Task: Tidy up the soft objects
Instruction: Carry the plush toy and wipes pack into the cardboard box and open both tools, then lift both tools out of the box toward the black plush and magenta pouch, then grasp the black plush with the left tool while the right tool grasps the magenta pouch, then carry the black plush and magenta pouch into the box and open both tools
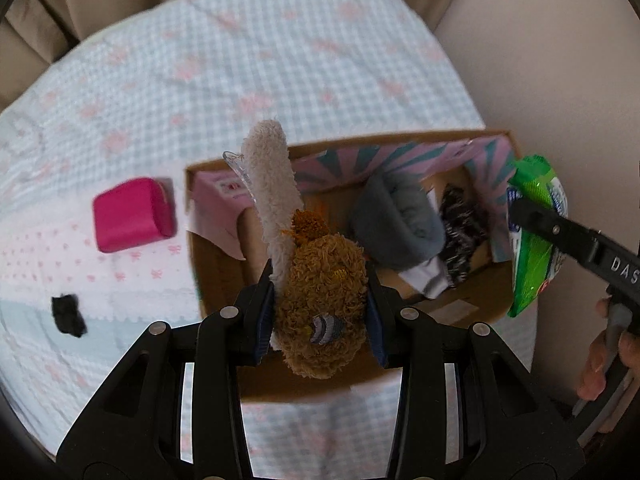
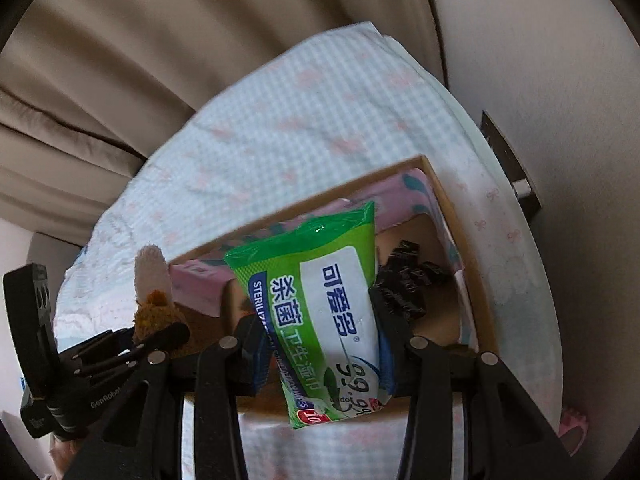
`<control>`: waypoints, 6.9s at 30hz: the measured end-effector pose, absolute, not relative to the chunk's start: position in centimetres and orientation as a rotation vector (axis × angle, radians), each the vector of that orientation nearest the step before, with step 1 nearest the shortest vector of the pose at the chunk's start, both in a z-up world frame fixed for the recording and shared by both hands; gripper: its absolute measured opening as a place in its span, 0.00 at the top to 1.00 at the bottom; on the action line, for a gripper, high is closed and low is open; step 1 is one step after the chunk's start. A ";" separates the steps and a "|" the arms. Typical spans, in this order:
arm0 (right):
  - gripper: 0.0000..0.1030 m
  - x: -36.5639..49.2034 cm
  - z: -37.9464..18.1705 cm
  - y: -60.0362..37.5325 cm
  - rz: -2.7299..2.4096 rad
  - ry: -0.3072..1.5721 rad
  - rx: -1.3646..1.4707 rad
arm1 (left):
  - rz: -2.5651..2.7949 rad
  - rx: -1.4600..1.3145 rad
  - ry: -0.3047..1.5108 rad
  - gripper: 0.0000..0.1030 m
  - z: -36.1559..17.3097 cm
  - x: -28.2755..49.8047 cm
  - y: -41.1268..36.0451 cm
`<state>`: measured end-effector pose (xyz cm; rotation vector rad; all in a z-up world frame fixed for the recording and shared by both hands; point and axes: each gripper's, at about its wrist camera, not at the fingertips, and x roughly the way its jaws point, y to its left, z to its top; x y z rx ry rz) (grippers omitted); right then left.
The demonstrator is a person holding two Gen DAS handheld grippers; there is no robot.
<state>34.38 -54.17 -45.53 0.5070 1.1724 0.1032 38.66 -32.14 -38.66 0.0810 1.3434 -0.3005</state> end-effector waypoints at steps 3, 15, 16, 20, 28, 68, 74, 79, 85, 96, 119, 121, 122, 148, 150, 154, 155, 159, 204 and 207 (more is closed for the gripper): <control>0.61 34.9 -46.8 -54.3 0.097 1.191 0.506 | -0.315 0.070 1.360 0.65 -39.9 39.0 -32.4; 0.00 35.3 -46.5 -54.6 0.105 1.153 0.472 | -0.285 0.074 1.318 0.00 -38.7 38.1 -31.8; 0.00 35.2 -46.5 -54.5 0.106 1.151 0.470 | -0.287 0.073 1.314 0.00 -38.6 37.9 -31.8; 0.00 34.7 -45.6 -54.3 0.111 1.127 0.455 | -0.290 0.074 1.297 0.00 -37.2 37.4 -31.5; 0.00 33.3 -41.2 -53.5 0.123 1.067 0.400 | -0.298 0.076 1.237 0.00 -32.9 35.8 -30.9; 0.00 21.8 -21.3 -25.0 0.230 0.751 0.120 | -0.131 -0.050 0.890 0.00 -13.8 23.2 2.2; 0.00 26.0 -24.8 -20.0 0.287 0.804 0.044 | -0.152 -0.068 0.968 0.00 -18.3 26.4 7.1; 0.00 30.2 -28.8 -17.3 0.344 0.874 -0.078 | -0.153 -0.101 1.056 0.00 -23.8 29.6 8.9; 0.00 35.5 -35.1 -15.2 0.467 0.969 -0.283 | -0.151 -0.112 1.142 0.00 -30.9 32.3 8.6; 0.00 44.2 -47.7 -13.9 0.678 1.200 -0.643 | -0.128 -0.139 1.288 0.00 -42.4 36.3 6.6; 0.25 47.3 -60.5 -10.8 0.889 1.365 -1.051 | -0.016 -0.105 1.444 0.58 -51.9 39.2 5.2; 0.32 47.3 -60.3 -10.8 0.885 1.357 -1.041 | -0.005 -0.105 1.448 0.73 -51.7 39.5 5.5; 0.35 47.3 -60.0 -11.0 0.878 1.360 -1.024 | -0.001 -0.111 1.450 0.78 -51.6 39.5 5.7; 0.54 42.6 -40.3 -16.6 0.510 1.285 -0.317 | -0.152 -0.100 1.185 0.83 -31.9 37.2 4.6; 0.54 40.7 -37.9 -17.5 0.472 1.263 -0.254 | -0.176 -0.092 1.151 0.83 -29.6 36.5 3.9; 0.54 37.9 -33.7 -19.4 0.404 1.215 -0.116 | -0.232 -0.072 1.076 0.83 -24.0 35.5 2.0; 0.54 37.0 -32.6 -20.1 0.388 1.201 -0.076 | -0.250 -0.067 1.056 0.83 -22.6 35.3 1.3; 0.54 34.0 -28.3 -23.7 0.335 1.144 0.054 | -0.298 -0.026 0.984 0.83 -18.0 34.6 -2.1; 0.52 35.2 -44.7 -48.5 0.307 1.167 0.201 | -0.140 -0.007 1.333 0.83 -39.5 41.6 -32.0; 0.51 34.9 -46.0 -48.2 0.325 1.157 0.177 | -0.132 -0.014 1.318 0.66 -39.7 41.9 -32.2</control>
